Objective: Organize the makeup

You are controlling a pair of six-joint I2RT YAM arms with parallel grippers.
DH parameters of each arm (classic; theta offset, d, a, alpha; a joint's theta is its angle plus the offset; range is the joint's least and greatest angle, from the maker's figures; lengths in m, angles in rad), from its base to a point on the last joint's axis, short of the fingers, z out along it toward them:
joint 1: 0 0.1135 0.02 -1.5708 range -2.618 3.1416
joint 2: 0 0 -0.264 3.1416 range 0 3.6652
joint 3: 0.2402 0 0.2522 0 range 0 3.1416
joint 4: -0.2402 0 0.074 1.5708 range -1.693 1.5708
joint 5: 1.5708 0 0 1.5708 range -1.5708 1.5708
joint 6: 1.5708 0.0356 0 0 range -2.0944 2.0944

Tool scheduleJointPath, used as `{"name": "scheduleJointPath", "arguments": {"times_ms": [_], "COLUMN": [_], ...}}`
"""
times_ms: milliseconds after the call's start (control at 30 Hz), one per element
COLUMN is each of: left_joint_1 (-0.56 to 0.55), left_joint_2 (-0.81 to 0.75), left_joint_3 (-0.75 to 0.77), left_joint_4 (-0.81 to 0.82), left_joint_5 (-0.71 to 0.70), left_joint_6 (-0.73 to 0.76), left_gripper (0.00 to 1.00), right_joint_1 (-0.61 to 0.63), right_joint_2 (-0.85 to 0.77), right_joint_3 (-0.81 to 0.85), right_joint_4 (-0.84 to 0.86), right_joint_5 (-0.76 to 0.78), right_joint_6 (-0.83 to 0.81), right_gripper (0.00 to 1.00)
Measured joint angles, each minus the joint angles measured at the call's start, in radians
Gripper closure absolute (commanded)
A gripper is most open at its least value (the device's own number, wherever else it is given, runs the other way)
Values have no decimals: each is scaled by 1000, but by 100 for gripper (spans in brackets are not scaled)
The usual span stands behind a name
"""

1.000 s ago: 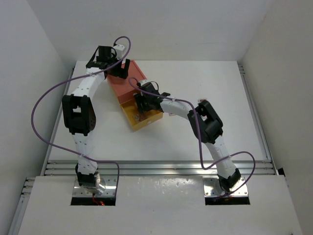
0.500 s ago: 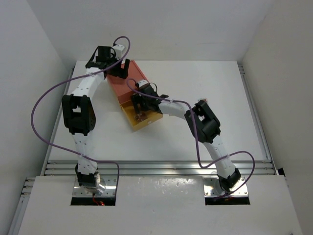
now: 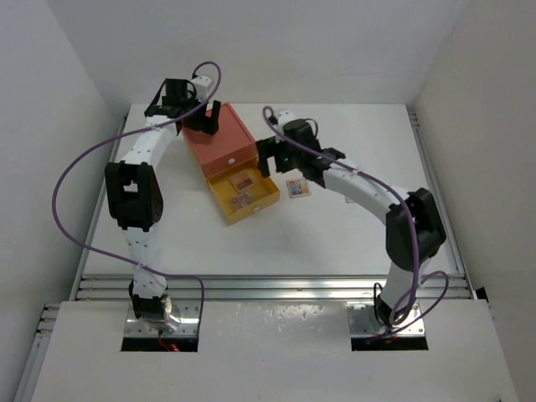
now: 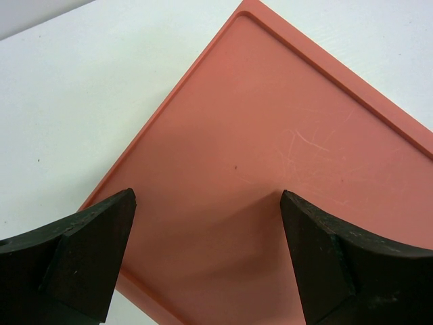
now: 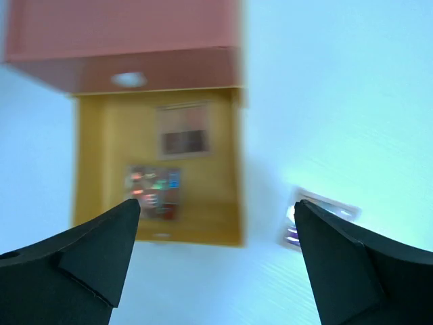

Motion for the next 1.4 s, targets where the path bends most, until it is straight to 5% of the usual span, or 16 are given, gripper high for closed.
{"name": "scheduleJointPath", "arguments": {"times_ms": [233,433,700,833,1100,1400], "left_joint_1": [3,3,4,4,4,5], "left_joint_2": [2,2,2,2,3,4], "left_joint_3": [5,7,8,8,12,13], "left_joint_4": [-7,-11,-14,-14,-18,-19], "left_joint_5": [1,1,0,1,1,1], "left_joint_6": [3,4,6,6,6,9], "left_gripper": [6,6,6,6,6,6], "right_joint_1": [-173,-163,-164,-166,-167,-163], "right_joint_2": [69,247,290,306,309,267], "right_joint_3": [-24,-19,3,20,24,-4], "right_joint_4": [-105,-173,-166,-159,-151,-171], "right_joint_5": [37,50,66,89,90,127], "right_joint_6": [10,-1,9,2,6,-64], "right_gripper": [4,4,9,21,72,77]}}
